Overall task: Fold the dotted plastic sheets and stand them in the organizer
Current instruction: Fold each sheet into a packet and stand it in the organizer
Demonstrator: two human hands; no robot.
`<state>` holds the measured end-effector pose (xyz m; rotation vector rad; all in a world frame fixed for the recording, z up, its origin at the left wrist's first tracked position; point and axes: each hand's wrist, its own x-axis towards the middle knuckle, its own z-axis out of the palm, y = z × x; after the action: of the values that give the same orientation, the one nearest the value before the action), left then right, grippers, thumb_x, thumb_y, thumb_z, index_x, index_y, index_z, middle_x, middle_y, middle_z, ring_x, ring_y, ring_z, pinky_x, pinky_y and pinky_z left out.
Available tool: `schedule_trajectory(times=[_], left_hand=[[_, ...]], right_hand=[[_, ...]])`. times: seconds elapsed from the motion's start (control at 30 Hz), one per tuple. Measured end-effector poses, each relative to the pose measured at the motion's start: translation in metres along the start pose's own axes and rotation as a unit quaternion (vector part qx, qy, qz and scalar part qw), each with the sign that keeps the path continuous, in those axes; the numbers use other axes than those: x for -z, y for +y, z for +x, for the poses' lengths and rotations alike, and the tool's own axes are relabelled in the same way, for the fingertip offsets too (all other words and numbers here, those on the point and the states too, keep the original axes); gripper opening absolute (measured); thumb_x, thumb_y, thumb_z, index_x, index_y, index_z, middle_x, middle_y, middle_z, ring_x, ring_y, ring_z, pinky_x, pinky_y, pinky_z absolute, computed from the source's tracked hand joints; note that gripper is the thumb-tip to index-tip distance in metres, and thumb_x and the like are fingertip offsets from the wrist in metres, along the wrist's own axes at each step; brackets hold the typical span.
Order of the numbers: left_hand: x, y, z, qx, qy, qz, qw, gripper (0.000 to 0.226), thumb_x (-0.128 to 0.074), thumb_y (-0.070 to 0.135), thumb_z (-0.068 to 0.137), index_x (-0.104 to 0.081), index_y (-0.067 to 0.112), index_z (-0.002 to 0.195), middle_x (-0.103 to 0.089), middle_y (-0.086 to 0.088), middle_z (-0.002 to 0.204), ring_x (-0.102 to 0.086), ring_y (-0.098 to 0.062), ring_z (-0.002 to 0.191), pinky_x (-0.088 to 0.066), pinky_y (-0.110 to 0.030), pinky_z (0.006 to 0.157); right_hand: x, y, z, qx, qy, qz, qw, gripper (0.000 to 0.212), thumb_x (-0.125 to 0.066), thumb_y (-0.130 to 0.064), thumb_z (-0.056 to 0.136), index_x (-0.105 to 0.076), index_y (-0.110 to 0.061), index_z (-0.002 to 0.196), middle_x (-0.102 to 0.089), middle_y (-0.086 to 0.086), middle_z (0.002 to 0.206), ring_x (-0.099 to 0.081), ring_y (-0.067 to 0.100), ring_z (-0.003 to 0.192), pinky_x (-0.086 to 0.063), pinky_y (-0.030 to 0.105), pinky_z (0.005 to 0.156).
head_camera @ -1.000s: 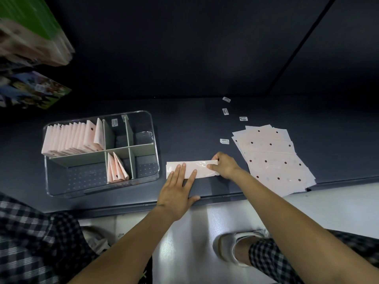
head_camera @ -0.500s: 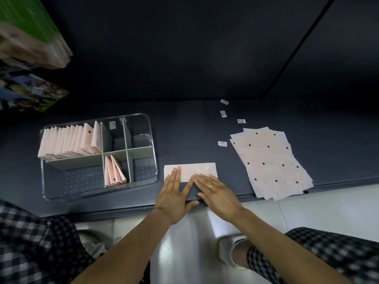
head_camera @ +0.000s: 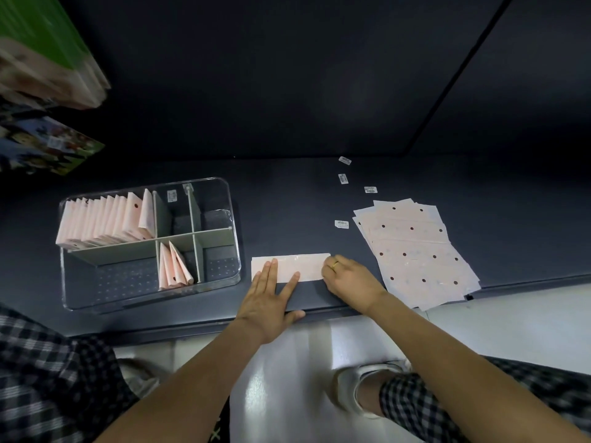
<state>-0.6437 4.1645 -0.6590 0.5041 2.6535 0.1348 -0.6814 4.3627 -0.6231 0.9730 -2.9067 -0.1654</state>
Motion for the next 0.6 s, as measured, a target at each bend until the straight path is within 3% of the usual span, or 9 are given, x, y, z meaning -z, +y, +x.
schedule_trajectory(times=[0.1, 0.2, 0.3, 0.4, 0.47, 0.53, 0.6], left_hand=[[0.004, -0.002, 0.002, 0.005, -0.005, 0.012, 1.0, 0.074, -0.025, 0.066, 0.091, 0.009, 0.033, 0.149, 0.025, -0.017, 0.154, 0.026, -0.03, 0.141, 0.013, -0.041, 0.114], [0.011, -0.002, -0.002, 0.011, 0.048, 0.027, 0.998, 0.067, -0.034, 0.063, 0.092, -0.011, 0.037, 0.149, 0.014, -0.013, 0.158, 0.014, -0.029, 0.145, 0.008, -0.045, 0.116], [0.014, 0.004, -0.011, 0.003, 0.128, -0.012, 0.992, 0.049, -0.047, 0.051, 0.091, -0.045, 0.031, 0.136, -0.022, -0.006, 0.153, -0.019, -0.025, 0.139, -0.016, -0.036, 0.11], [0.009, 0.007, -0.02, 0.001, 0.154, -0.061, 0.986, 0.03, -0.048, 0.033, 0.093, -0.059, 0.029, 0.121, -0.046, 0.007, 0.133, -0.036, -0.019, 0.123, -0.028, -0.029, 0.094], [0.004, 0.006, -0.023, 0.006, 0.156, -0.1, 0.983, 0.028, -0.048, 0.026, 0.094, -0.062, 0.03, 0.118, -0.05, 0.011, 0.127, -0.039, -0.017, 0.119, -0.03, -0.027, 0.092], [0.002, 0.003, -0.024, 0.006, 0.161, -0.131, 0.978, 0.031, -0.047, 0.024, 0.096, -0.062, 0.031, 0.122, -0.052, 0.011, 0.127, -0.041, -0.017, 0.117, -0.031, -0.027, 0.095], [0.001, 0.0, -0.026, -0.003, 0.168, -0.151, 0.974, 0.031, -0.049, 0.02, 0.096, -0.064, 0.029, 0.122, -0.055, 0.009, 0.127, -0.044, -0.019, 0.116, -0.033, -0.027, 0.096]], right_hand=[[0.007, -0.003, 0.004, 0.01, 0.02, -0.013, 1.0, 0.025, -0.082, -0.01, 0.038, -0.064, -0.011, 0.055, -0.062, 0.003, 0.06, -0.057, 0.019, 0.053, -0.043, 0.021, 0.045], [0.007, -0.017, -0.004, 0.015, 0.068, 0.009, 0.998, 0.017, -0.077, -0.011, 0.048, -0.063, -0.012, 0.058, -0.061, 0.002, 0.06, -0.056, 0.02, 0.055, -0.043, 0.023, 0.047], [0.011, -0.047, -0.012, -0.001, 0.107, 0.051, 0.993, 0.018, -0.076, -0.016, 0.051, -0.06, -0.014, 0.057, -0.057, 0.0, 0.055, -0.055, 0.018, 0.053, -0.042, 0.023, 0.047], [0.014, -0.074, -0.02, -0.034, 0.11, 0.14, 0.983, 0.024, -0.082, -0.022, 0.058, -0.059, -0.014, 0.062, -0.059, -0.003, 0.057, -0.058, 0.016, 0.056, -0.045, 0.021, 0.051], [0.013, -0.078, -0.027, -0.061, 0.051, 0.22, 0.972, 0.029, -0.076, -0.034, 0.074, -0.06, -0.011, 0.079, -0.067, -0.001, 0.078, -0.062, 0.018, 0.075, -0.048, 0.026, 0.067], [0.009, -0.074, -0.034, -0.1, -0.053, 0.312, 0.943, 0.045, -0.067, -0.046, 0.08, -0.055, -0.012, 0.106, -0.064, -0.002, 0.11, -0.056, 0.018, 0.102, -0.038, 0.027, 0.089], [0.003, -0.068, -0.04, -0.12, -0.104, 0.33, 0.93, 0.058, -0.068, -0.046, 0.079, -0.047, -0.017, 0.126, -0.056, -0.002, 0.127, -0.047, 0.016, 0.117, -0.031, 0.026, 0.098]])
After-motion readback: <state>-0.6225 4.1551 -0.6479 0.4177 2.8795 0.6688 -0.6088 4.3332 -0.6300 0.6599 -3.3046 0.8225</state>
